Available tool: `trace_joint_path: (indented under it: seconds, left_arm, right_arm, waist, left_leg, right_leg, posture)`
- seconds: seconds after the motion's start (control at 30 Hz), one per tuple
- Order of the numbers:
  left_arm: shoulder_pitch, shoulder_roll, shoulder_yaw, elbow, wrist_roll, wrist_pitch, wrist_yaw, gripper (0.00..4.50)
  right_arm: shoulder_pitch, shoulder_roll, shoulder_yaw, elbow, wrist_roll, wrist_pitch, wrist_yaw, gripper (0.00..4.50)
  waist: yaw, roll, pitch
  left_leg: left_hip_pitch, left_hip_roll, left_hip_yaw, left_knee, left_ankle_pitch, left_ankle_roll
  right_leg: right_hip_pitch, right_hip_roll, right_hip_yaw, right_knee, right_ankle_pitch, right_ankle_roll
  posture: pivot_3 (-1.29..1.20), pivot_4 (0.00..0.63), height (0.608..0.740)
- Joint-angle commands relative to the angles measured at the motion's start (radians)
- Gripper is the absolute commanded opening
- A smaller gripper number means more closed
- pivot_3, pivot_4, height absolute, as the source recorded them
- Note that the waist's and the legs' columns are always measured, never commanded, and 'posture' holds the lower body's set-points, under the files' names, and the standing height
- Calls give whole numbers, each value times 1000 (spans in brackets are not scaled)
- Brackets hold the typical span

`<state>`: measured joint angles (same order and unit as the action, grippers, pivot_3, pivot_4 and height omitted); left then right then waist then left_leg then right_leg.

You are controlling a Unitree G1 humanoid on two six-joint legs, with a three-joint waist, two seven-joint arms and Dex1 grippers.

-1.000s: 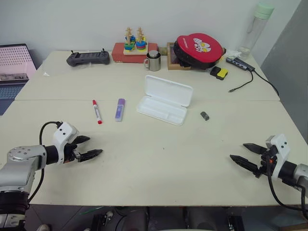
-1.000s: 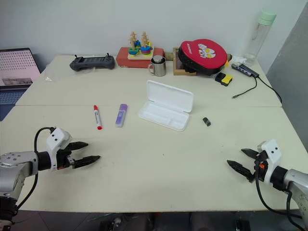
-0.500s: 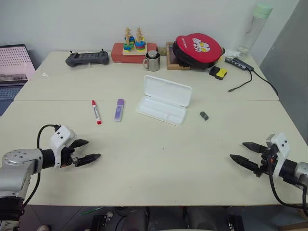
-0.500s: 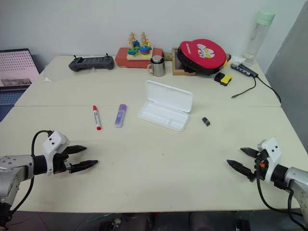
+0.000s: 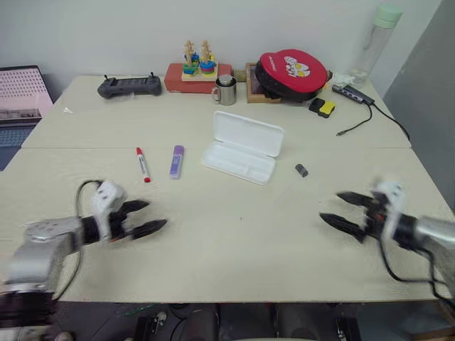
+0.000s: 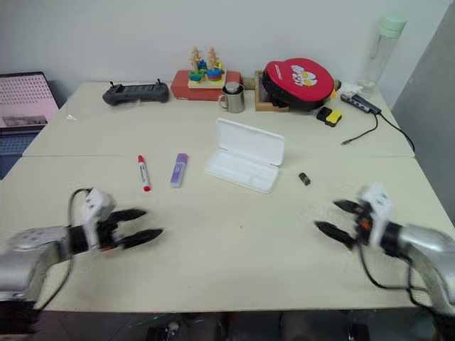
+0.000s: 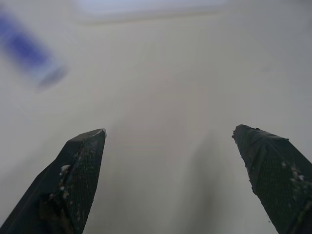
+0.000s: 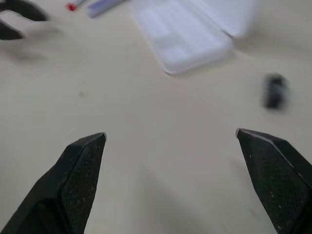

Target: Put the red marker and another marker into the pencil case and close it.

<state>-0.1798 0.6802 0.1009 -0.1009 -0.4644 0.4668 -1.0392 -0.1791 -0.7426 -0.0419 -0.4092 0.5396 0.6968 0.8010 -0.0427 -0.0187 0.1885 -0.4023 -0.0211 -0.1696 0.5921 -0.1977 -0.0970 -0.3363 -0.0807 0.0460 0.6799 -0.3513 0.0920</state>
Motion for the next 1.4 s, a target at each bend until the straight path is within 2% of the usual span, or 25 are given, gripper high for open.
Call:
trace_joint_path:
  seconds: [0.03,0.13,0.27,0.47,0.7,0.97,1.07,1.17,1.3,1.4]
  left_arm:
    - [-41,-84,-65,-125,-9,-3,73,4493]
    - [-95,-163,-66,-130,-30,-2,132,4493]
    - [-93,-149,-76,-150,-7,-5,129,4493]
    - [-82,-123,10,-160,-45,12,165,4493]
    - [-71,-108,47,-156,-55,11,186,4493]
    - [-79,-106,56,-168,-67,18,211,4493]
    - [-82,-112,44,-172,-64,20,220,4493]
    - [-90,-115,43,-171,-64,17,228,4493]
    - [-89,-109,44,-180,-73,31,230,4493]
    - [-87,-108,47,-187,-75,37,235,4493]
  right_arm:
    - [-96,45,196,42,-129,30,-52,4500]
    - [-216,126,309,134,-196,26,-66,4500]
    - [-365,214,347,286,-263,11,-88,4500]
    - [-552,300,392,595,-396,-138,-95,4500]
    - [-610,348,410,690,-444,-185,-31,4500]
    - [-624,367,383,676,-463,-177,-24,4500]
    - [-626,357,424,699,-501,-176,-1,4500]
    - [-654,384,380,753,-512,-212,-60,4500]
    - [-657,380,363,685,-495,-199,-18,4500]
    - [-616,381,398,604,-508,-194,13,4500]
  waist:
    - [8,-3,-1]
    - [10,-3,-1]
    - [-8,-3,-1]
    - [-13,-3,0]
    - [-14,-2,0]
    - [-15,-2,0]
    - [-15,-2,0]
    - [-15,-2,0]
    - [-15,-2,0]
    - [-15,-2,0]
  left_leg:
    - [0,0,0,0,0,0]
    - [-2,-1,0,0,0,0]
    - [-5,-1,0,0,0,0]
    - [-6,-1,0,0,0,0]
    - [-6,-1,0,0,0,0]
    - [-6,-1,0,0,0,0]
    - [-6,-1,0,0,0,0]
    - [-6,-1,0,0,0,0]
    - [-6,-1,0,0,0,0]
    - [-6,-1,0,0,0,0]
  right_leg:
    - [0,0,0,0,0,-1]
    - [-1,0,0,-1,1,-3]
    - [-5,0,0,0,2,-3]
    - [-6,0,-1,0,2,-4]
    - [-6,0,-1,0,2,-4]
    - [-6,0,-1,1,2,-4]
    - [-7,0,-1,1,2,-4]
    - [-7,0,-1,1,2,-4]
    - [-7,0,-1,1,2,-5]
    - [-7,0,-1,1,2,-5]
  posture:
    - [0,150,740]
    - [0,150,740]
    - [0,150,740]
    - [0,150,740]
    - [0,150,740]
    - [0,150,740]
    - [0,150,740]
    - [0,150,740]
    - [0,150,740]
    - [0,150,740]
